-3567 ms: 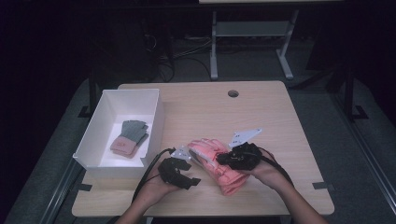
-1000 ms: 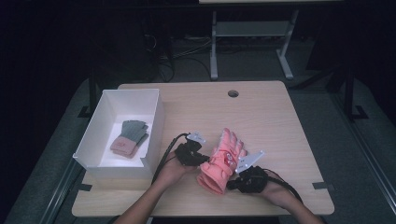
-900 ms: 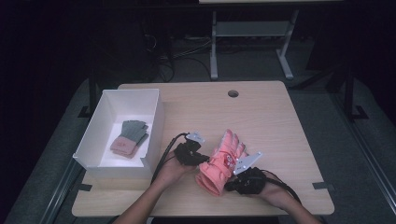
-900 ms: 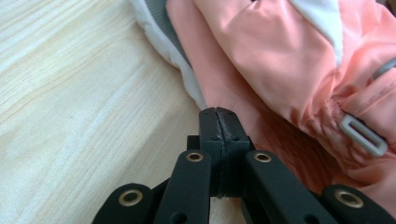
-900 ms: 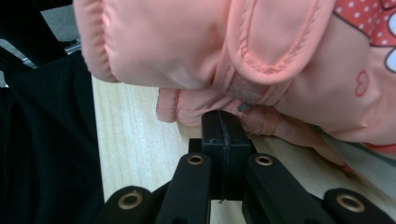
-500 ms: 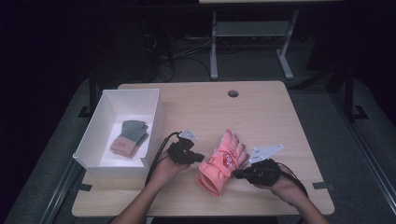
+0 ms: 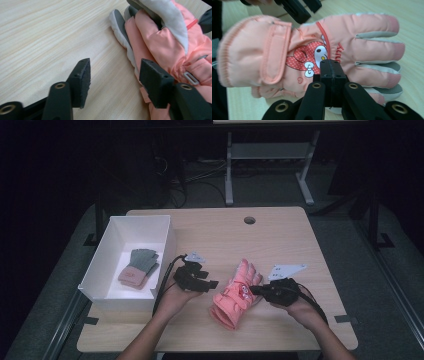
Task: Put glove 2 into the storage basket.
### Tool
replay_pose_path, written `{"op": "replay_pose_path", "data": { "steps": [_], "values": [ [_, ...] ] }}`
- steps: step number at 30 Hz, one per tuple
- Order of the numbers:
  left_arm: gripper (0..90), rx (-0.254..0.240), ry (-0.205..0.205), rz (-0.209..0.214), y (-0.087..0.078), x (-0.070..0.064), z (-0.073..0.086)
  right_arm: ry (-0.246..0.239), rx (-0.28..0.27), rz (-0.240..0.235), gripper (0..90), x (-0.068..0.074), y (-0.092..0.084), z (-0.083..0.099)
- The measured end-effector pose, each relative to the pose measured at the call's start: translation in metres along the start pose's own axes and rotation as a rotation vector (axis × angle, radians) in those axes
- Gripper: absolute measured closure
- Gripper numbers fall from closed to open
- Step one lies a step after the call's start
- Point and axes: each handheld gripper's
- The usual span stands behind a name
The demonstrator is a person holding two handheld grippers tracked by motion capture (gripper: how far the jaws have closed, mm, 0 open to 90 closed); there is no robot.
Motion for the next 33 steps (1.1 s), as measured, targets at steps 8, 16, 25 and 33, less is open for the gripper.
{"op": "replay_pose_path", "data": {
  "steps": [8, 16, 25, 33],
  "values": [
    [31.7, -0.033, -0.005, 0.026, -0.005, -0.004, -0.004, -0.006, 0.075, 0.017, 90.0, -0.002, 0.023, 0.008],
    [23.6, -0.056, 0.025, 0.072, -0.008, -0.014, -0.019, -0.022, 0.119, 0.036, 90.0, -0.001, 0.037, 0.012],
    [18.1, -0.010, 0.086, 0.134, 0.015, -0.028, -0.045, -0.036, 0.131, 0.051, 90.0, 0.000, 0.040, 0.013],
    [17.3, 0.062, 0.102, 0.152, 0.045, -0.028, -0.048, -0.027, 0.128, 0.054, 90.0, 0.001, 0.041, 0.014]
  ]
}}
Point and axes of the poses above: each handheld gripper's, and its own axes: y roughly forward along the jaws, z roughly out of its underside, x roughly to its left, and after that the axes turned 6 degrees about y, right-handed
